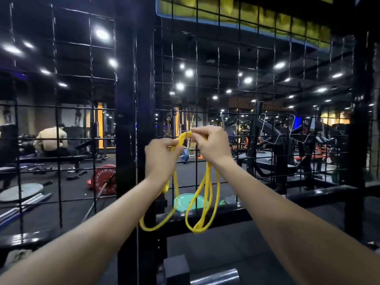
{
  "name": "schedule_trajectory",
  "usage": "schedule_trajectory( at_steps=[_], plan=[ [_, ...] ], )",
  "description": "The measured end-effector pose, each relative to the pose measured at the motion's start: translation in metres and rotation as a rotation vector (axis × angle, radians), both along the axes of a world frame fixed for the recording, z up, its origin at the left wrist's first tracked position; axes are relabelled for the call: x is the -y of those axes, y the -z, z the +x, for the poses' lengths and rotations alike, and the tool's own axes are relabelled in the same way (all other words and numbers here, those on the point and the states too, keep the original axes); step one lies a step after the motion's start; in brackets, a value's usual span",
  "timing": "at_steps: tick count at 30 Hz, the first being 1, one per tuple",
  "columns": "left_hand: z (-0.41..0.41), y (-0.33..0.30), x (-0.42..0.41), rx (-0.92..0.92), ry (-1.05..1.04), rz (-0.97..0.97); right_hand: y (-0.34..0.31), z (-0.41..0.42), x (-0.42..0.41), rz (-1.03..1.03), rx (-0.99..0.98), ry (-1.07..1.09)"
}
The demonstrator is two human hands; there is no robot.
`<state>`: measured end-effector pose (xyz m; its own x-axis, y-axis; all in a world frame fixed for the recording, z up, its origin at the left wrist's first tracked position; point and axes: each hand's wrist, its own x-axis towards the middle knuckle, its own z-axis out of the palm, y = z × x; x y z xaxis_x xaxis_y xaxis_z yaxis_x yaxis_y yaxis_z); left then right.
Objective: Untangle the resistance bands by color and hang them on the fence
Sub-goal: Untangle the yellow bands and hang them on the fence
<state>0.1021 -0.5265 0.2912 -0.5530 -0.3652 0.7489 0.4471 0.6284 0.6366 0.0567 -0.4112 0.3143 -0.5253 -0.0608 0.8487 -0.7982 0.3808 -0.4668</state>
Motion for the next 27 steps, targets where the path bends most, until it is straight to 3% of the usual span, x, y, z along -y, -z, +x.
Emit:
schedule_trajectory(
  at_steps=[5,8,10,14,16,27],
  plan=[
    [-0.016,0.011,-0.019,0.071,0.347,0.537,0.005,-0.007,-0.011,-0.041,0.093,-0.068],
    [-0.024,0.011,-0.008,0.059,0.355,0.576,0.011,-0.014,-0.01,0.019,0.118,-0.048],
    [-0.022,0.011,-0.001,0.073,0.347,0.507,0.014,-0.017,-0.005,0.03,0.122,-0.054],
    [-0.016,0.015,0.003,0.024,0.001,0.072,0.019,-0.018,0.006,-0.042,0.121,-0.1],
    [-0.014,0.017,0.004,0.008,-0.075,-0.059,0.02,-0.016,0.007,-0.066,0.122,-0.117],
    [-0.007,0.02,0.004,0.056,-0.186,-0.319,0.032,-0.01,0.001,0.088,0.132,-0.014]
  ],
)
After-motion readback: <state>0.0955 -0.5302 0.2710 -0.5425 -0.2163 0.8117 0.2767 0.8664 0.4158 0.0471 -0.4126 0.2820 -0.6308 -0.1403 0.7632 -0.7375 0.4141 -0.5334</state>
